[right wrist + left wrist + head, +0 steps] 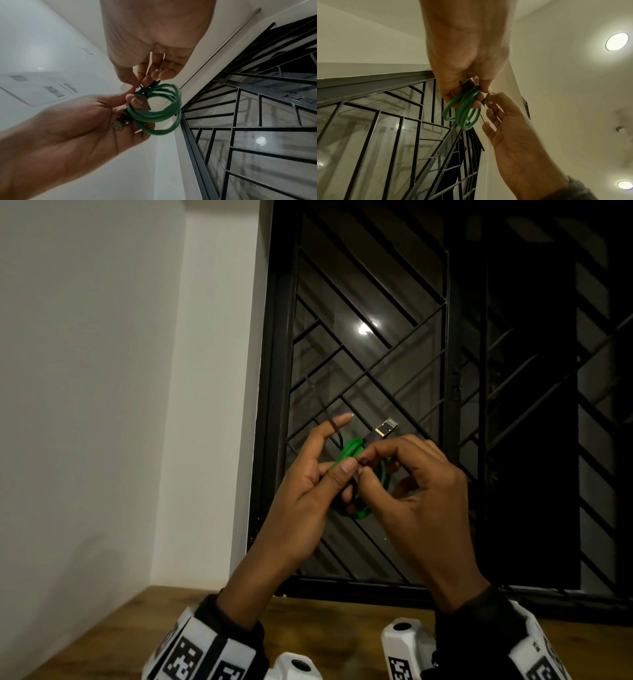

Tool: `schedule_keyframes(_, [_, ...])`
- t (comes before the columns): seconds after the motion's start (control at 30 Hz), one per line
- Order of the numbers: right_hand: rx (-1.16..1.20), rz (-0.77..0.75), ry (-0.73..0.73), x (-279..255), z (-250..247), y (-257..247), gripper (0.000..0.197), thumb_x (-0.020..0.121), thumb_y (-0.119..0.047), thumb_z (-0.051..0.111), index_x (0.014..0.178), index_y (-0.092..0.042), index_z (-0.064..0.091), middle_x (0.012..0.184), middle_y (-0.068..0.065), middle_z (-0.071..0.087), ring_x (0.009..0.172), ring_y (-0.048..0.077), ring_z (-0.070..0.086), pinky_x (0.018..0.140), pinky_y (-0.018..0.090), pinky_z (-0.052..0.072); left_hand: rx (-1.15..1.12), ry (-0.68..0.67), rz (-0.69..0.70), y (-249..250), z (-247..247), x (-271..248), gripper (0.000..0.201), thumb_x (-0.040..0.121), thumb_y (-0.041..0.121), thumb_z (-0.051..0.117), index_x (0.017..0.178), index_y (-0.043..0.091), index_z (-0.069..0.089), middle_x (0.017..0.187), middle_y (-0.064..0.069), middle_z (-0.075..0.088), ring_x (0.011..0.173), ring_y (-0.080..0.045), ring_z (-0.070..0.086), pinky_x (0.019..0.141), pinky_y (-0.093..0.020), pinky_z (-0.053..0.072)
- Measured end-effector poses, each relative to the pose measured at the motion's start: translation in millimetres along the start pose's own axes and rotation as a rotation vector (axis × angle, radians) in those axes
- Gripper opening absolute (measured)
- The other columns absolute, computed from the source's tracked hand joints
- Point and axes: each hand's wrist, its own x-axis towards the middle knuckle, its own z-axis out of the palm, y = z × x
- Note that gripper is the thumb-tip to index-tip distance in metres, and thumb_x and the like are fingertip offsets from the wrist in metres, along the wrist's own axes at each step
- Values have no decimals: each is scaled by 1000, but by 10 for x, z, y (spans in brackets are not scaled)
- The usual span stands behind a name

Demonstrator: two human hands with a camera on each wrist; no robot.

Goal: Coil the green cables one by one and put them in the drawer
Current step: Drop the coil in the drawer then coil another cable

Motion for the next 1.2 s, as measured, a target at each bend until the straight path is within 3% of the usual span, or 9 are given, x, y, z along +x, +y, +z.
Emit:
schedule_keyframes(0.2, [213, 41, -40, 3, -20, -63, 9, 84, -3, 71, 85, -12, 69, 85, -10, 66, 78, 8, 68, 57, 17, 54, -47, 18, -39, 14, 5, -1, 47, 96, 29, 49, 142, 39, 43, 73, -22, 52, 78, -22, 60, 82, -37, 56])
schedule_keyframes(0.3, [318, 87, -64, -5, -28, -79, 6, 85, 0, 67, 84, -7, 68, 82, -4, 69, 68, 8, 72, 55, 21, 58, -56, 37, -48, 22, 10, -1, 44, 99, 26, 48, 141, 38, 45, 71, -17, 51, 74, -25, 56, 81, -41, 57])
schedule_keyframes(0.43, [348, 124, -86, 5, -39, -81, 7, 84, 1, 66, 82, -6, 66, 80, -1, 71, 63, 10, 72, 55, 21, 58, -49, 67, -37, 30, 39, 2, 38, 103, 18, 46, 139, 31, 51, 87, -35, 56, 82, -44, 58, 84, -55, 53])
schedule_keyframes(0.57, [299, 146, -55, 4, -27, -59, 5, 84, -6, 68, 83, -12, 67, 83, -7, 71, 73, 7, 72, 58, 19, 56, -18, 102, 24, -7, 70, -12, 35, 102, 12, 45, 130, 26, 62, 105, -21, 65, 96, -21, 64, 85, -30, 55])
schedule_keyframes(0.63, [291, 167, -22, -1, 1, -41, 12, 86, -5, 70, 86, -17, 68, 84, -10, 72, 78, 6, 72, 63, 19, 56, -21, 120, 46, -22, 81, -18, 33, 102, 10, 46, 123, 25, 66, 106, -23, 65, 93, -15, 64, 82, -22, 54])
schedule_keyframes(0.77, [356, 240, 12, -28, 53, -40, 12, 90, -7, 70, 91, -20, 69, 89, -9, 73, 84, 10, 74, 66, 30, 60, -31, 147, 60, -16, 97, -27, 26, 97, 21, 50, 114, 24, 70, 96, -25, 63, 83, -29, 64, 73, -23, 56])
schedule_keyframes(0.93, [396, 253, -2, -38, 71, -79, 8, 92, -9, 69, 94, -17, 69, 89, -10, 74, 83, 7, 74, 65, 24, 58, -68, 183, 51, -35, 70, -6, 22, 94, 27, 53, 103, 17, 71, 81, -8, 67, 74, -13, 61, 64, -23, 53])
schedule_keyframes(1.07, [361, 220, 14, -38, 74, -75, 12, 91, -3, 67, 91, -15, 69, 85, -11, 72, 81, 8, 71, 65, 20, 53, -145, 178, 33, -40, 55, 16, 19, 100, 23, 48, 102, 11, 62, 71, -3, 55, 58, -10, 51, 53, -19, 46])
schedule_keyframes(1.2, [341, 176, 15, -35, 60, -71, 16, 90, 0, 66, 87, -16, 67, 81, -15, 69, 76, 3, 67, 67, 12, 48, -159, 169, 10, -16, 64, 11, 20, 97, 29, 48, 106, 14, 58, 67, 2, 55, 58, -8, 51, 51, -19, 46])
